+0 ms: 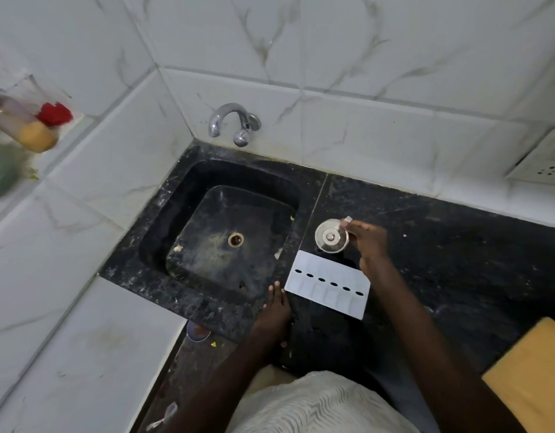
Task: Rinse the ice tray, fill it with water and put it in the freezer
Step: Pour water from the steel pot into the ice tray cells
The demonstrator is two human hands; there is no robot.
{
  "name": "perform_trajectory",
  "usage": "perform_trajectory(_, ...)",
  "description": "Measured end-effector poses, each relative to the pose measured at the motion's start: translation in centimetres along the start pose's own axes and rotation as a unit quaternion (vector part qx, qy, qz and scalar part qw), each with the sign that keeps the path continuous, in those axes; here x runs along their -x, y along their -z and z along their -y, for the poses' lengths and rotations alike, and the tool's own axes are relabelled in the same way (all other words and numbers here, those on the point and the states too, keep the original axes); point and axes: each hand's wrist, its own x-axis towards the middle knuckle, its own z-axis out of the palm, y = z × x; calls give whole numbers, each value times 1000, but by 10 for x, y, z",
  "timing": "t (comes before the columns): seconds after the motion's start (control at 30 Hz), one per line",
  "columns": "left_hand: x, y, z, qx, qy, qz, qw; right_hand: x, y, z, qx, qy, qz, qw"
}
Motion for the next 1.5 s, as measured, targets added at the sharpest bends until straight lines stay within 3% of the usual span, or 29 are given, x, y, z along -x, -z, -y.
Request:
perform_trajectory(0.5,2,7,-4,-23,4,15,1000,44,110,-26,116,86,33,989)
perform_trajectory(1.5,0,5,-4,-16,9,24,1000,50,119,-40,143,172,54,973)
